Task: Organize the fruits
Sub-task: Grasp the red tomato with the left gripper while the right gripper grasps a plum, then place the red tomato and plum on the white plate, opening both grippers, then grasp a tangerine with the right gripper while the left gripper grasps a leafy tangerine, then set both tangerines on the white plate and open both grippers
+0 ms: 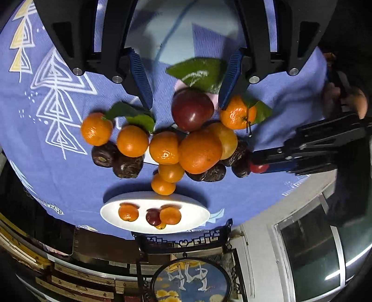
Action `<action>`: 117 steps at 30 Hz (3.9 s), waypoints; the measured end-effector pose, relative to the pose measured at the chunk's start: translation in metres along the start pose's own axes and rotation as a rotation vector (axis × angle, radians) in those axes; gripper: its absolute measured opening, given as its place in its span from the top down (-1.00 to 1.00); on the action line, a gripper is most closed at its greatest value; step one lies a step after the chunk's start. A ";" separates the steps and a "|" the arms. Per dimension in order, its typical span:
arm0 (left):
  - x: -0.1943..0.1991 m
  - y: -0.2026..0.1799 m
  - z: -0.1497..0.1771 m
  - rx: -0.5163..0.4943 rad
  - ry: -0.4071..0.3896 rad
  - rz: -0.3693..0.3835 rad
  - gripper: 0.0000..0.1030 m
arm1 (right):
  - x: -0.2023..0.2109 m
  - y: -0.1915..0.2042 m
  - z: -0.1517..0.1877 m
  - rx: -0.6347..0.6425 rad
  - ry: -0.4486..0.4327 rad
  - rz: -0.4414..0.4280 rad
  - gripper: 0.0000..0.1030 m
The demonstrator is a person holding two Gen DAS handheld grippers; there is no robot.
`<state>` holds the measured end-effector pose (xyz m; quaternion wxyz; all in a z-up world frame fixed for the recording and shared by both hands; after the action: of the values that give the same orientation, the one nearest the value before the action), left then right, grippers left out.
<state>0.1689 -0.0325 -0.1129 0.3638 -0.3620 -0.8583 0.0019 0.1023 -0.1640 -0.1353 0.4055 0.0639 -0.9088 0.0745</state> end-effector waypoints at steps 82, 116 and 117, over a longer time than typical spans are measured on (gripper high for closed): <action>-0.001 -0.059 0.038 -0.084 0.085 -0.029 -0.46 | 0.002 -0.035 0.003 -0.103 -0.037 -0.030 0.16; 0.044 -0.026 -0.051 -0.004 -0.090 0.003 0.25 | 0.068 -0.091 -0.042 -0.292 -0.140 -0.156 0.16; 0.041 -0.022 -0.059 -0.005 -0.089 -0.001 0.25 | 0.070 -0.093 -0.054 -0.277 -0.149 -0.144 0.16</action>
<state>0.1729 -0.0386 -0.0383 0.3244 -0.3620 -0.8738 0.0158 0.1116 -0.2494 -0.0395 0.3464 0.0776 -0.9309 -0.0855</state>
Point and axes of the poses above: each gripper's, at about its wrist camera, not at the fingertips, and x roughly against the way its jaws point, y to its left, z to its underside, the point moved 10 cm from there along -x, roughly the way its jaws point, and after that the axes turned 14 degrees about z, right-handed, at the moved point
